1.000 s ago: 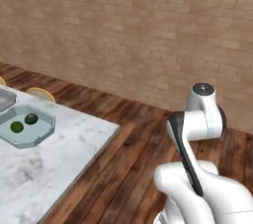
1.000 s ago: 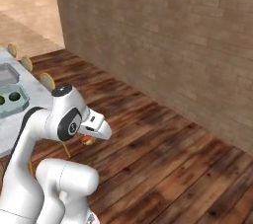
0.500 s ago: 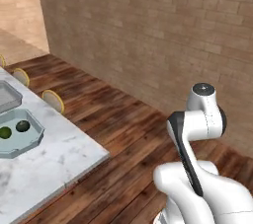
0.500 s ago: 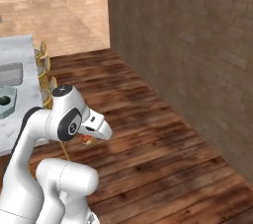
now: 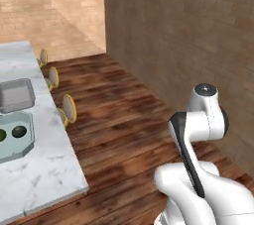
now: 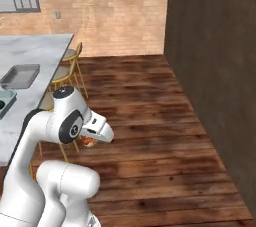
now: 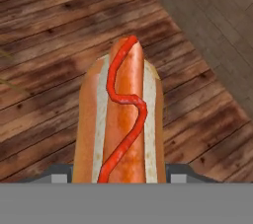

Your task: Place the cold items (lime and squash) from the fridge in one tupperware on the dining counter. Place the warm items (hot dog and kebab skewer) in the stove area in another tupperware.

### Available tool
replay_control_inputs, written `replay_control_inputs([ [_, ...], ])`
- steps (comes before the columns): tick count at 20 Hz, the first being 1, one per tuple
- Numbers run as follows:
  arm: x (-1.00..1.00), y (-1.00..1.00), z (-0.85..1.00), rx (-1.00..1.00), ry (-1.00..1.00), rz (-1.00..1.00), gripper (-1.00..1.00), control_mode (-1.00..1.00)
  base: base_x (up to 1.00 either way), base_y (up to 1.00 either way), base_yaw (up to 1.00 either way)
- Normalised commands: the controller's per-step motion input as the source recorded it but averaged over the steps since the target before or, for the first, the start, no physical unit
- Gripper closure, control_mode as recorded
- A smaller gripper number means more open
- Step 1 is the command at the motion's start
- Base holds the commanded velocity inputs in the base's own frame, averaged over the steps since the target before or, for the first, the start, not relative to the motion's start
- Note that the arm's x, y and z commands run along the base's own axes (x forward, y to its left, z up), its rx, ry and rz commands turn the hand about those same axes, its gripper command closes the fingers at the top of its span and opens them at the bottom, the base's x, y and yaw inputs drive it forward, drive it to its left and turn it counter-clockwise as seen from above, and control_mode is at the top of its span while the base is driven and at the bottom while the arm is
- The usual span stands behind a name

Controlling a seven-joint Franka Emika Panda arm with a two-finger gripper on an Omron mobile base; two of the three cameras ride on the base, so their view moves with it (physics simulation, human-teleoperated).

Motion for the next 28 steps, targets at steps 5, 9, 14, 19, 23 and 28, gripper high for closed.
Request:
replay_control_inputs([
  [5, 0.00, 0.00, 0.00, 0.00, 0.00, 0.00, 1.00, 1.00, 0.96, -0.49, 0.59],
  [9, 0.00, 0.00, 0.00, 0.00, 0.00, 0.00, 1.00, 1.00, 0.94, -0.48, 0.61],
  [14, 0.00, 0.00, 0.00, 0.00, 0.00, 0.00, 1.00, 1.00, 0.87, -0.50, 0.61],
  [19, 0.00, 0.00, 0.00, 0.00, 0.00, 0.00, 1.00, 1.00, 0.67, -0.54, 0.61],
  [23, 0.00, 0.00, 0.00, 0.00, 0.00, 0.00, 1.00, 1.00, 0.38, -0.62, 0.60],
  [28, 0.00, 0.00, 0.00, 0.00, 0.00, 0.00, 1.00, 1.00, 0.18, -0.73, 0.57],
])
